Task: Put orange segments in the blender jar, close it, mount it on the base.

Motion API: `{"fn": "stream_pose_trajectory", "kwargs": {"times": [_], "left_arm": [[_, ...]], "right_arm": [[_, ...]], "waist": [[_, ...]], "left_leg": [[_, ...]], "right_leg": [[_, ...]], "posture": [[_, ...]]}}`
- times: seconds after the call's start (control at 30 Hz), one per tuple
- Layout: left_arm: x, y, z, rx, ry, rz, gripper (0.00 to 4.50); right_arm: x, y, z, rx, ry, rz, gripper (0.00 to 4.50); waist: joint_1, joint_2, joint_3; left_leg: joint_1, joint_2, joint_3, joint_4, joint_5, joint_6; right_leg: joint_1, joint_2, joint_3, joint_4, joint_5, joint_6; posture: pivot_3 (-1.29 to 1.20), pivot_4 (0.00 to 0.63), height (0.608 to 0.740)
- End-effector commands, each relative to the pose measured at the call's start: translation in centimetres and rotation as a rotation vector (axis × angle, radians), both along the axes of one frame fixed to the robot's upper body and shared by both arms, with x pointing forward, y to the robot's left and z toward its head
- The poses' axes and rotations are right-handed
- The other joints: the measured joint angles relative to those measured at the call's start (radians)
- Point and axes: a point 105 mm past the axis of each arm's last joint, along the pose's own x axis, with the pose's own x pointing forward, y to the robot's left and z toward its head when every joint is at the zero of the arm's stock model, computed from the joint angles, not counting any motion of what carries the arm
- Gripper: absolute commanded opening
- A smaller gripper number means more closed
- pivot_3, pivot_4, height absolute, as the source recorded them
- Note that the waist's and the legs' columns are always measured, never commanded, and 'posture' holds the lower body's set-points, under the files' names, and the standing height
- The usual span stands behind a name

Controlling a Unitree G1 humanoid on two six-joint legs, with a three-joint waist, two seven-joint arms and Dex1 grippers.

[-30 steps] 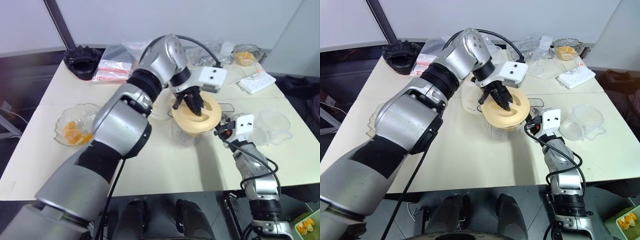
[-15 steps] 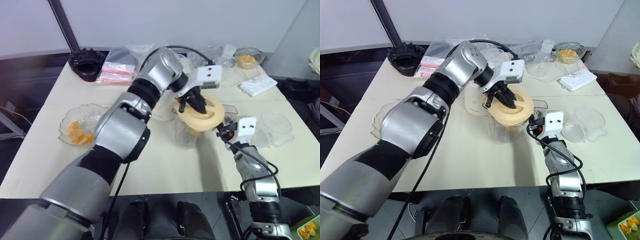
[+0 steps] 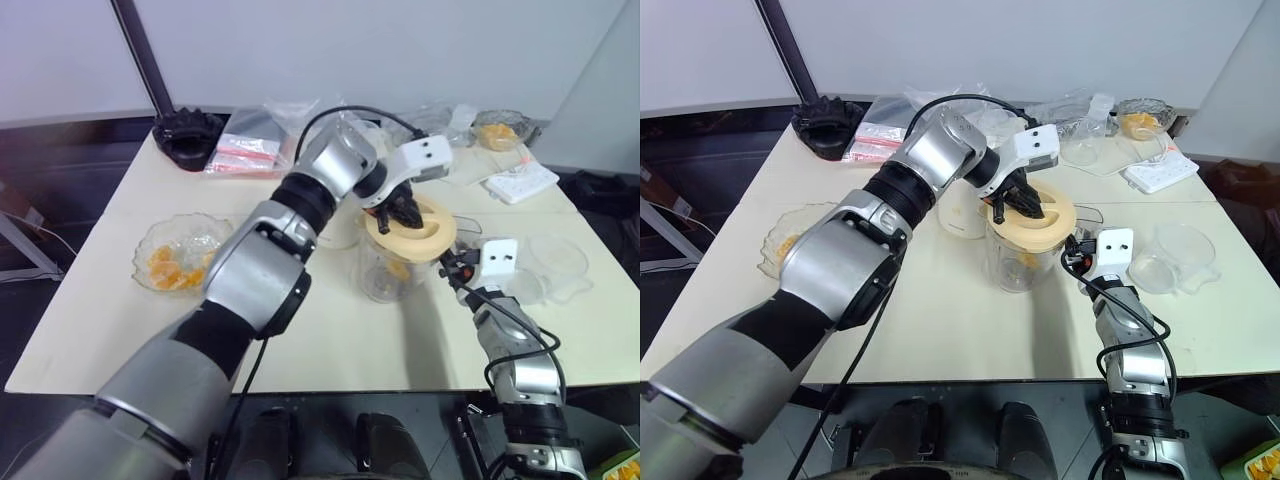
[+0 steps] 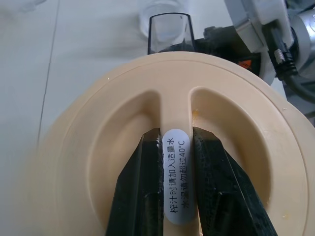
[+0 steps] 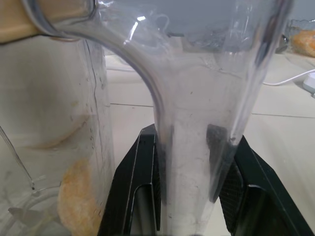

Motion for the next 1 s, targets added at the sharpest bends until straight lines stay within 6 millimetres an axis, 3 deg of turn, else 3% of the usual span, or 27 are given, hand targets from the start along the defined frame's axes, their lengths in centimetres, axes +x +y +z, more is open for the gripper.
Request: {"fn": "stream_pose_trajectory", "kwargs": {"times": [0.03,0.27,0.4,0.5,0.53,0.7,0.77,0.83,0.93,1.0], "left_arm": [[0.8,2.6,-7.3,0.176,0.081,0.183,0.27],[0.9,2.6,-7.2,0.164,0.05,0.158,0.27],[0.8,2.2,-6.6,0.141,0.039,0.118,2.11],[0.5,1.5,-4.7,0.09,0.037,0.067,3.55],[0.4,1.3,-3.9,0.067,0.036,0.055,3.92],[0.1,0.4,2.1,-0.08,0.026,0.002,3.92],[0.0,0.8,5.8,-0.147,-0.007,-0.01,3.92],[-0.2,1.7,9.2,-0.204,-0.041,-0.016,3.92],[-0.5,2.9,12.3,-0.257,-0.072,-0.006,3.92],[-0.7,3.8,14.4,-0.322,-0.084,0.013,3.92]], "right_arm": [[0.3,2.1,4.7,-0.054,-0.182,0.102,0.93],[0.3,2.1,4.6,-0.058,-0.176,0.106,0.93],[0.4,2.0,4.4,-0.061,-0.169,0.106,0.93],[0.4,1.9,4.3,-0.065,-0.163,0.107,0.93],[0.4,1.9,4.2,-0.065,-0.161,0.107,0.93],[0.3,1.5,3.9,-0.072,-0.15,0.106,0.93],[0.3,1.3,3.7,-0.077,-0.143,0.104,0.93],[0.4,1.1,3.6,-0.08,-0.136,0.107,0.93],[0.4,0.9,3.4,-0.083,-0.128,0.11,0.93],[0.4,0.7,3.1,-0.083,-0.119,0.11,0.93]], "waist": [[0.0,0.0,0.0],[-0.011,0.009,-0.009],[-0.026,0.007,-0.011],[-0.024,0.008,-0.011],[-0.021,0.009,-0.011],[-0.021,0.007,-0.009],[-0.021,0.005,-0.006],[-0.023,0.006,0.001],[-0.025,0.002,0.009],[-0.023,0.002,0.009]], "left_leg": [[0.0,0.0,0.0,0.0,0.0,0.0],[-0.005,0.008,-0.002,-0.003,0.0,0.0],[-0.014,0.008,-0.002,-0.003,0.0,0.0],[-0.015,0.008,0.001,-0.003,0.0,0.0],[-0.015,0.007,0.001,-0.003,0.0,0.0],[-0.018,0.007,0.002,-0.004,0.0,0.001],[-0.022,0.004,0.006,-0.003,0.002,0.004],[-0.035,0.001,0.008,0.001,0.002,0.005],[-0.045,-0.002,0.01,0.001,0.003,0.005],[-0.046,-0.004,0.009,0.0,0.003,0.005]], "right_leg": [[0.0,-0.001,0.0,0.0,0.0,0.0],[0.008,0.0,-0.007,-0.017,0.0,0.0],[0.005,-0.002,-0.009,-0.016,0.0,0.0],[0.0,-0.006,-0.011,-0.011,0.0,0.0],[-0.006,-0.007,-0.012,-0.009,0.0,0.0],[-0.011,-0.008,-0.014,-0.009,0.0,-0.001],[-0.014,-0.009,-0.015,-0.003,0.001,-0.002],[-0.03,-0.01,-0.013,0.009,-0.001,0.002],[-0.048,-0.009,-0.008,0.024,-0.001,0.007],[-0.05,-0.007,-0.008,0.026,-0.003,0.009]], "posture": [[0.0,0.15,0.74],[0.0,0.15,0.74],[0.0,0.15,0.74],[0.0,0.15,0.74],[0.0,0.15,0.74],[0.0,0.15,0.74],[0.0,0.15,0.74],[0.0,0.15,0.74],[0.0,0.15,0.74],[0.0,0.15,0.74]]}}
